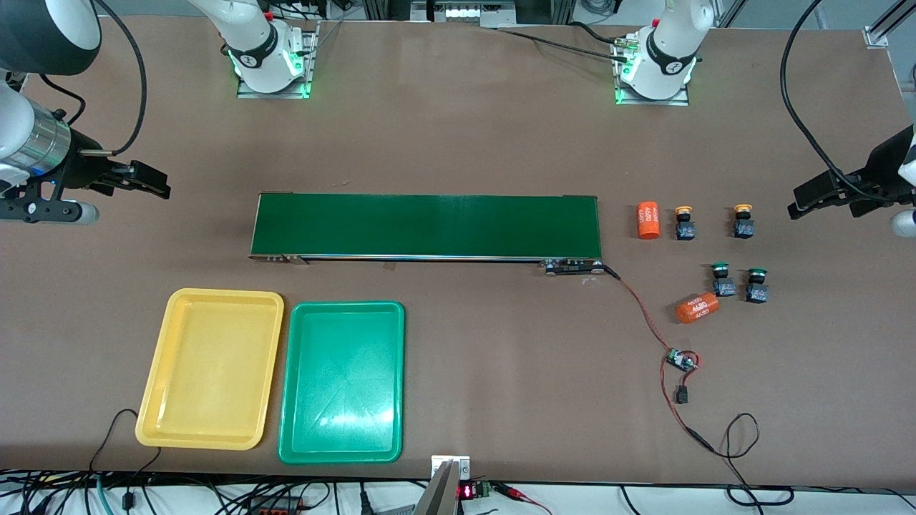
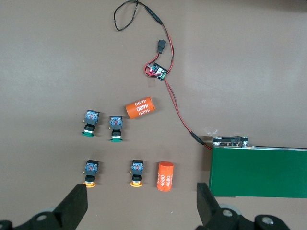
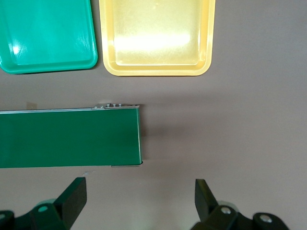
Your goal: Sort buttons by color to trays
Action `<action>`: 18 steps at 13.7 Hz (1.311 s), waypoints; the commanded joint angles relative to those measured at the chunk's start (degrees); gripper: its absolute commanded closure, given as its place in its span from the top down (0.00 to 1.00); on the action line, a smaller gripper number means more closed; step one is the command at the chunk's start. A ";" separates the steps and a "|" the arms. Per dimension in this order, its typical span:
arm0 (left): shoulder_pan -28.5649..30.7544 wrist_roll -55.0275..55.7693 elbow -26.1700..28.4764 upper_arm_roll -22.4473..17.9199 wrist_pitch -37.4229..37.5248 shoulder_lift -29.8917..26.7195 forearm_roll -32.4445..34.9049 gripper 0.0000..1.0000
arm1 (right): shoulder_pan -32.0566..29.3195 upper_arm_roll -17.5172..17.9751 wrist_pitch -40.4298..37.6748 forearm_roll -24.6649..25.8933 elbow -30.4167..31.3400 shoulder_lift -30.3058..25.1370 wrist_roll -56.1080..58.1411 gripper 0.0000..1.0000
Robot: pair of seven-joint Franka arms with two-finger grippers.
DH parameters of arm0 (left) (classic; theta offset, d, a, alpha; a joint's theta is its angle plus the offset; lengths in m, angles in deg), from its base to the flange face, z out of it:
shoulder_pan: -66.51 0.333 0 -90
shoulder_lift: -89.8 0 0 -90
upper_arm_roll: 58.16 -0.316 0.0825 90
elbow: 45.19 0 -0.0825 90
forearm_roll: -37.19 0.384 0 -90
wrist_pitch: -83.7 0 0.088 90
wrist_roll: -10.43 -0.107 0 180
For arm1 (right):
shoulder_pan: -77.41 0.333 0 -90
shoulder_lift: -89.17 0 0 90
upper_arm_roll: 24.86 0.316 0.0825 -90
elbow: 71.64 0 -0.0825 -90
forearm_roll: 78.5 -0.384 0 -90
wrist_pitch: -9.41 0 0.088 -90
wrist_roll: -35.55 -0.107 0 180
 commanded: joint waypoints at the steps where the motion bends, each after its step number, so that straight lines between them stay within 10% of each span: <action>1: 0.03 0.28 2.69 0.13 -0.19 -1.63 0.87 1.00 | 0.13 -0.03 0.56 -0.78 0.52 -0.46 -0.62 1.00; 7: -0.06 0.11 2.97 0.48 3.32 -0.33 0.78 1.00 | 0.21 -0.12 0.56 -0.78 0.52 -0.28 -0.62 1.00; 18: 1.25 -12.92 2.45 0.39 -7.46 20.14 0.52 1.00 | 0.22 -0.12 0.82 -0.87 0.51 -0.19 -0.71 1.00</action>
